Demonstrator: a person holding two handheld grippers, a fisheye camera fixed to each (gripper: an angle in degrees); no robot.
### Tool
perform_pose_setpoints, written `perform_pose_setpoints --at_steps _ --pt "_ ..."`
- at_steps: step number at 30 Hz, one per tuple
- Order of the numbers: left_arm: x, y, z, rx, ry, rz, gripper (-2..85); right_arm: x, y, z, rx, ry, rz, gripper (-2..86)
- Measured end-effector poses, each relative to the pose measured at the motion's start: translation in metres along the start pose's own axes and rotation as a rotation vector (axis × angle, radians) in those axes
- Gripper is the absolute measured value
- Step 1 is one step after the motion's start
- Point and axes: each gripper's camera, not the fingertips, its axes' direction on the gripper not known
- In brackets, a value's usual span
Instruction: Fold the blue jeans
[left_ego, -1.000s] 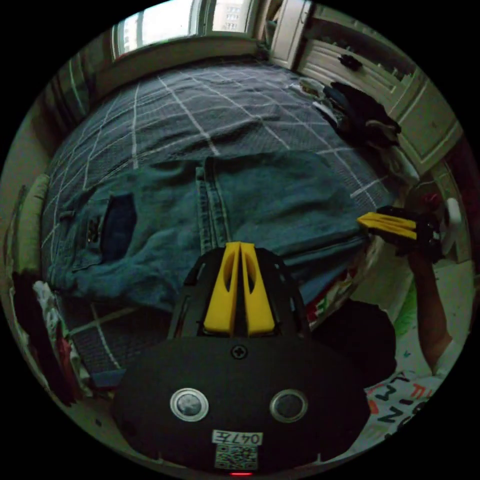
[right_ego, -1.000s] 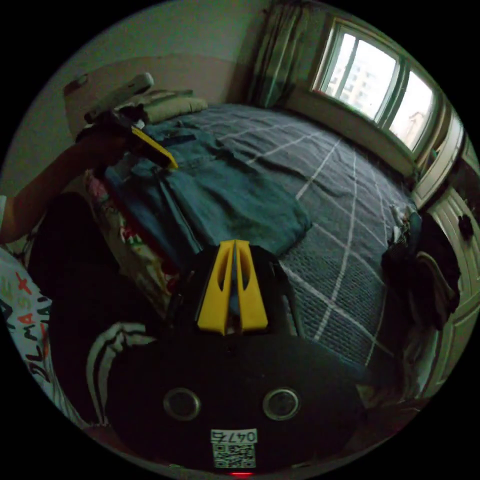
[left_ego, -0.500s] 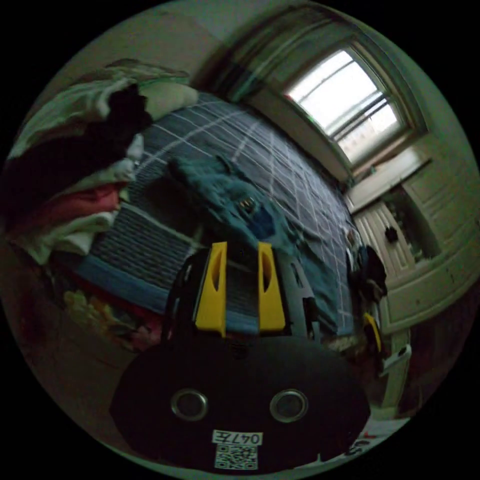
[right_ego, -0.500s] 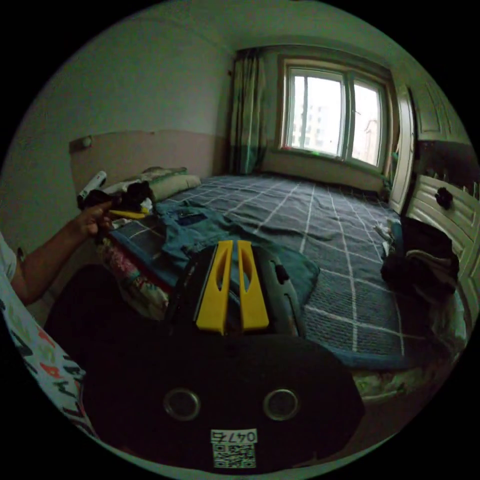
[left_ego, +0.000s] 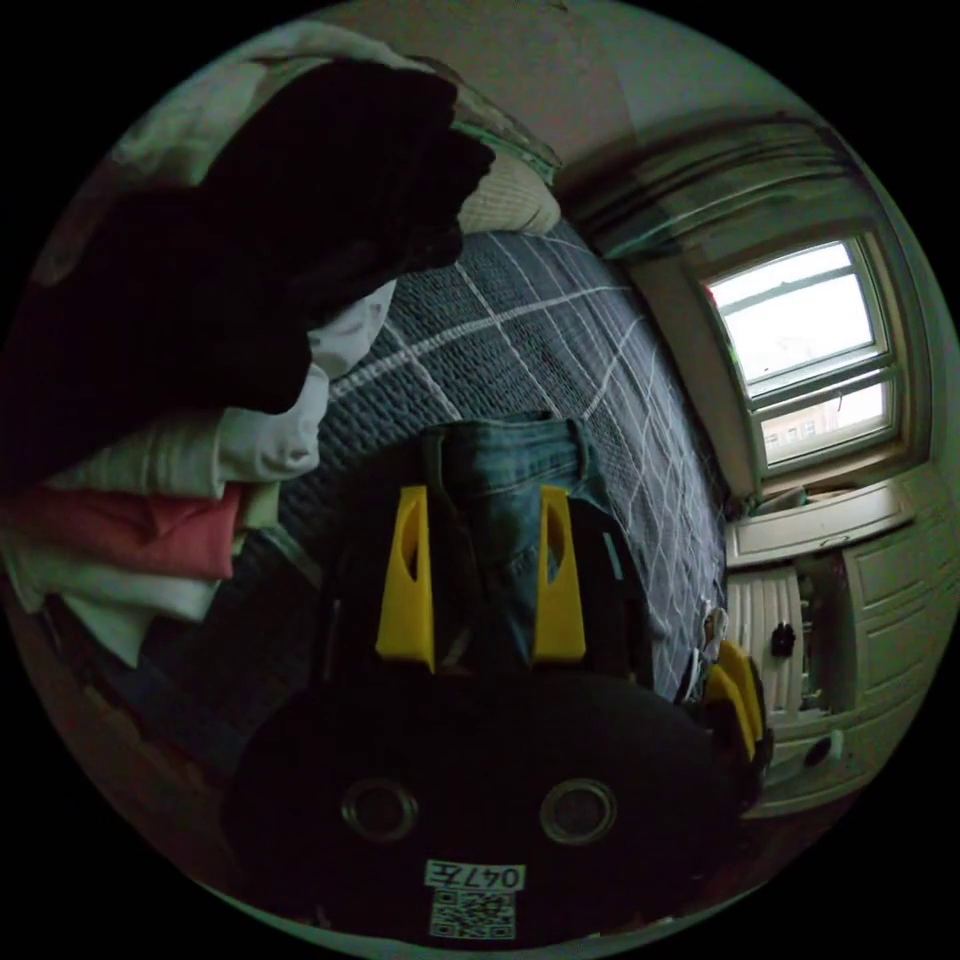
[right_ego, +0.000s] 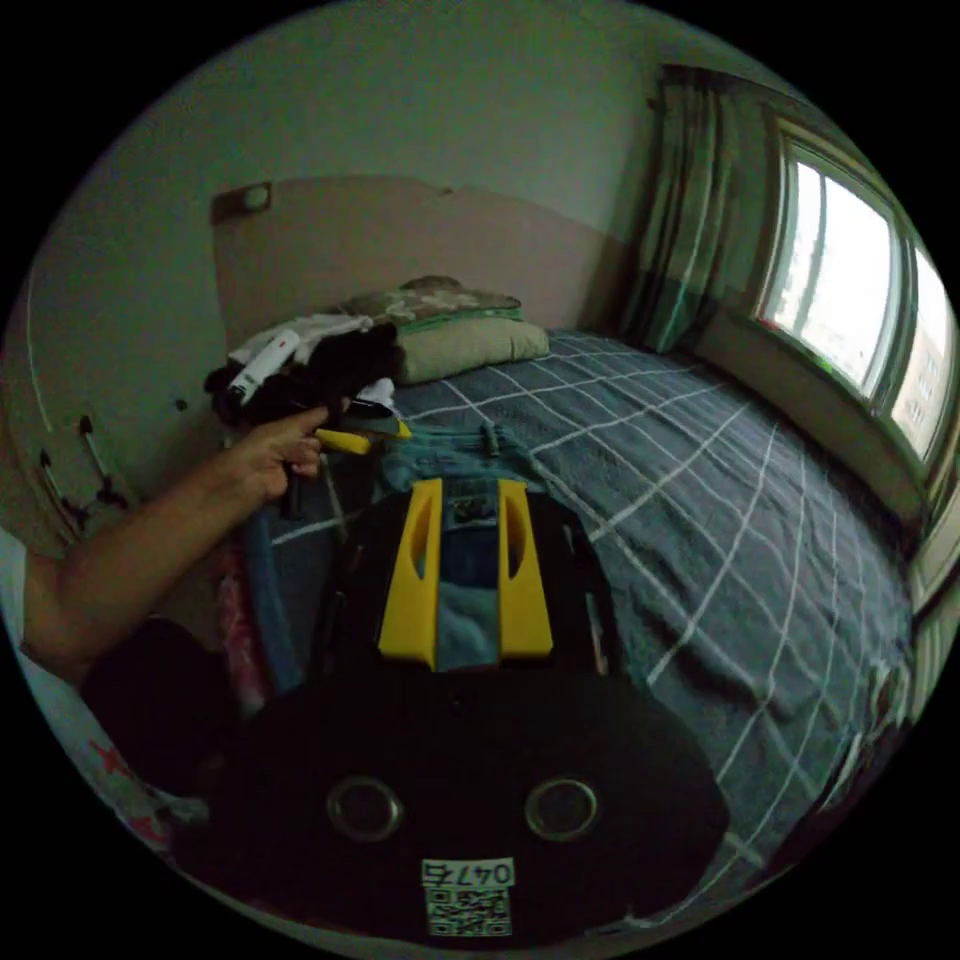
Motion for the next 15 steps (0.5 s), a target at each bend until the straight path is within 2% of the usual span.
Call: perform_pose_setpoints --at_steps 4,7,12,15 --pt "-0.015 -0.003 0.010 -0.008 0.030 -0.011 14.7 0.030 -0.054 0.088 -0.141 -0.035 -0.097 12.3" --pt "-0.019 -0.005 0.009 -0.039 0.076 0.003 13.5 0.056 -0.082 0.153 -0.221 -0.153 -0.100 13.2" --pt "-0.028 0.012 0.012 -0.017 0.119 0.010 11.7 0.081 -0.108 0.233 -0.229 -0.309 -0.051 13.3" --pt "-0.018 0.024 0.017 -0.011 0.083 0.047 9.2 0.083 -0.109 0.281 -0.393 -0.416 -0.067 13.3"
